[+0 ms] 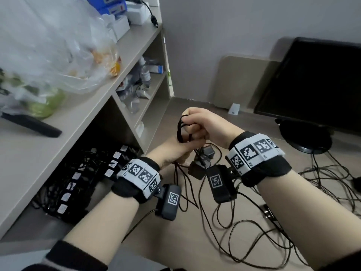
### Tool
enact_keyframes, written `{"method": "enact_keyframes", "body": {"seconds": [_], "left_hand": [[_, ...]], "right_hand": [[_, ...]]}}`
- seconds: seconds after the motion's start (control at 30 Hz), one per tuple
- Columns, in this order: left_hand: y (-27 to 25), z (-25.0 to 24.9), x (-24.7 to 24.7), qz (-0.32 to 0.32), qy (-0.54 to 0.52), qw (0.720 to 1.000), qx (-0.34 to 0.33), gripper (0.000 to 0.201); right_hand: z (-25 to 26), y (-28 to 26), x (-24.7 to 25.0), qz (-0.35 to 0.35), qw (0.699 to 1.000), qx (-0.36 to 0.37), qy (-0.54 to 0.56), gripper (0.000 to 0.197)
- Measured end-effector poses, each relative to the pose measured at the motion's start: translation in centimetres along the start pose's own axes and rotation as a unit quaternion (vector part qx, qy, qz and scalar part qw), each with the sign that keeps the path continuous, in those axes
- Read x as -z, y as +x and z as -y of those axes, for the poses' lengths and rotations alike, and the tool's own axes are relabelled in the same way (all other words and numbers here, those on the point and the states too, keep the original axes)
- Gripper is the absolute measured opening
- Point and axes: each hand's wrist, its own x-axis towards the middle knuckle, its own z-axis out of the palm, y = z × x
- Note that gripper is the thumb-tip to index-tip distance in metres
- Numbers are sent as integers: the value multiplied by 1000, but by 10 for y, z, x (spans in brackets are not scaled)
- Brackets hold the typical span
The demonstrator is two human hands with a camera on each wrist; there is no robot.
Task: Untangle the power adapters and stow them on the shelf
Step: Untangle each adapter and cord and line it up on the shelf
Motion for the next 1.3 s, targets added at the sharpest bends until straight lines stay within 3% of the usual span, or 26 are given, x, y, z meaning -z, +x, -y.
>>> {"method": "enact_keyframes", "body": {"seconds": [0.1, 0.2, 0.27, 0.37, 0.43, 0.5, 0.63, 0.83, 0.97, 1.07, 1.13, 1.23, 1.3], "left_hand": [[-5, 6, 4, -30, 36, 999, -14, 5], [-13, 10, 17, -65, 57, 996, -22, 27], [-19, 12, 25, -88, 69, 993, -33, 29], [-29, 14, 40, -99, 57, 993, -7, 30], [-34, 18, 50, -77, 44, 996, -6, 39], [-38, 16, 57, -58, 37, 998, -13, 43], [-44, 5, 66, -34, 14, 998, -51, 44], [-47, 6, 77, -27, -67, 997, -39, 39], [-49, 7, 86, -37, -87, 995, -31, 40], [-50, 6, 93, -57, 37, 998, 12, 39], [-50, 6, 98, -80, 171, 981, 53, 36], [-53, 9, 109, -75, 338, 929, 133, 30], [-54, 16, 118, -76, 425, 880, 197, 25]], "right_hand": [[2, 3, -13, 15, 999, 6, -39, 25], [0, 8, -27, 56, 998, 20, -23, 25], [-1, 11, -33, 65, 997, 35, -20, 23], [-8, 23, -29, 19, 999, 46, 23, 17], [-25, 37, -20, -64, 998, 2, 25, 19], [-51, 51, -16, -82, 991, -94, 41, 27], [-104, 55, -34, 59, 957, -267, 100, 34], [-128, 52, -60, 238, 865, -294, 328, 56], [-135, 61, -59, 241, 847, -316, 352, 47], [-140, 74, -55, 189, 860, -289, 374, 28], [-144, 85, -51, 133, 873, -260, 391, 29], [-148, 95, -46, 82, 876, -239, 411, 30], [-147, 96, -49, 87, 890, -226, 387, 13]]}}
